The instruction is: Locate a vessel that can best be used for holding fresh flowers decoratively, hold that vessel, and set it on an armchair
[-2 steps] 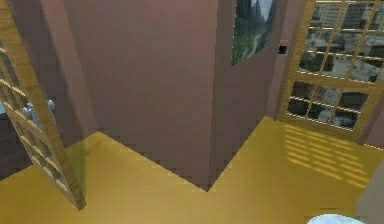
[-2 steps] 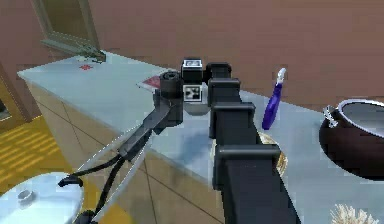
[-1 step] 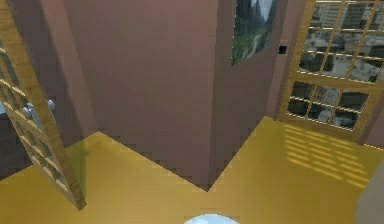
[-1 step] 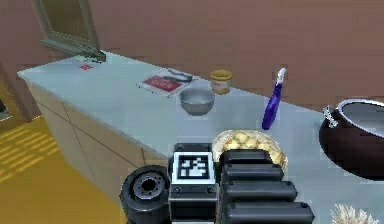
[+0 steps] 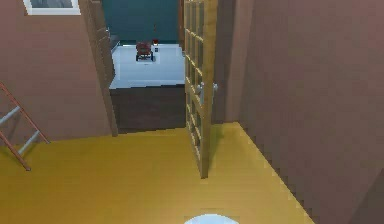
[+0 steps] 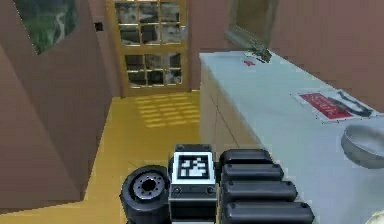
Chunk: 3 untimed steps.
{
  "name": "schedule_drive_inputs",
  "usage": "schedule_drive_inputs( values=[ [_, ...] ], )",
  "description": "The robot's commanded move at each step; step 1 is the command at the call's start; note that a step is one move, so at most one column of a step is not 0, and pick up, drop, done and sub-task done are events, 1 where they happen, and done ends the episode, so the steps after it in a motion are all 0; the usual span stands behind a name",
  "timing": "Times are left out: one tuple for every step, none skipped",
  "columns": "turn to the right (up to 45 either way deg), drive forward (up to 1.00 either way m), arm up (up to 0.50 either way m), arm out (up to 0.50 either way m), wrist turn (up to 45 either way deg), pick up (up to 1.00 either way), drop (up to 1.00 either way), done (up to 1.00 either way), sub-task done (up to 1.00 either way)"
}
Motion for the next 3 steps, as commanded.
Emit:
schedule_drive_inputs(
  values=[
    [-9.0, 0.0, 0.0, 0.0, 0.0, 0.0, 0.0, 0.0, 0.0],
    [0.0, 1.0, 0.0, 0.0, 0.0, 0.0, 0.0, 0.0, 0.0],
    [-9.0, 0.0, 0.0, 0.0, 0.0, 0.0, 0.0, 0.0, 0.0]
  ],
)
